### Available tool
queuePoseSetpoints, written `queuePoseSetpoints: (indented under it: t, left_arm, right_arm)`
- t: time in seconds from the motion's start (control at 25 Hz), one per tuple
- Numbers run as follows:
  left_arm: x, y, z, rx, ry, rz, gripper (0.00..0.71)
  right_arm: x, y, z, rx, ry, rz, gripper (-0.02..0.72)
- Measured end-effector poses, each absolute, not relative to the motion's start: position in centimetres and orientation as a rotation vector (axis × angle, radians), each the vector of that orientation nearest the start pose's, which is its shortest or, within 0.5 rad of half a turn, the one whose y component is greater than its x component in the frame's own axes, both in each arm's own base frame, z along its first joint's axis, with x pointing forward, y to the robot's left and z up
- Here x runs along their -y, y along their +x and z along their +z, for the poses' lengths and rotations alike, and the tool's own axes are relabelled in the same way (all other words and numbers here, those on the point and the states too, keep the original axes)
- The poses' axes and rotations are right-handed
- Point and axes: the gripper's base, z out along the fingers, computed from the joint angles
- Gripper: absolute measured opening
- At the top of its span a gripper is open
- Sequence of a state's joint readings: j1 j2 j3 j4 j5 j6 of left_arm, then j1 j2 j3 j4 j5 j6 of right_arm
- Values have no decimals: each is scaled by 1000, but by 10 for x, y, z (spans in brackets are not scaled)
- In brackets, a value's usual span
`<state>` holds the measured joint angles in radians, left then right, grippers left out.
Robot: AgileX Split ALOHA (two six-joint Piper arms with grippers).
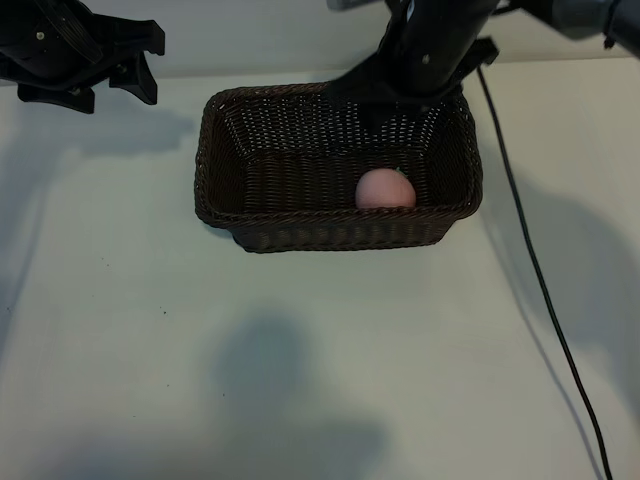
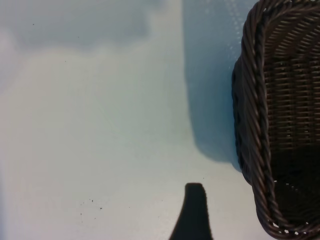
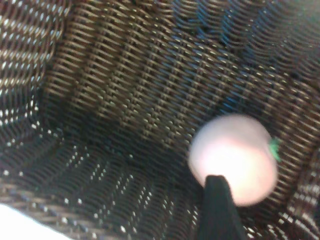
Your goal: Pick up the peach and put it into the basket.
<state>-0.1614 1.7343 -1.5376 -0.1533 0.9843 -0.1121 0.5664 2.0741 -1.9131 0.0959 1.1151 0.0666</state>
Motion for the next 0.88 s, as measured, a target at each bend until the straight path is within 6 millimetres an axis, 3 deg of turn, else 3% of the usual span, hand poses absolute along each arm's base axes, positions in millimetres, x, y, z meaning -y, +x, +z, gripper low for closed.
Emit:
queuePoseSetpoints:
  t: [0.24,0.48,0.6,0.88]
  left_arm:
    - [72,371,310,-2675,-6,-286,585]
    - [72,371,310,-2675,-6,-286,585]
    - [72,371,310,-2675,-6,-286,585]
    - [72,371,310,-2675,-6,-286,585]
  right_arm:
    - [-211,403,299,-2701,-571,168,480]
    - [-148,429,298,-2731,-387,103,468]
    - [-127,435,296,-2749,-322,107,466]
    - [-126,435,296,-2754,-338,151,466]
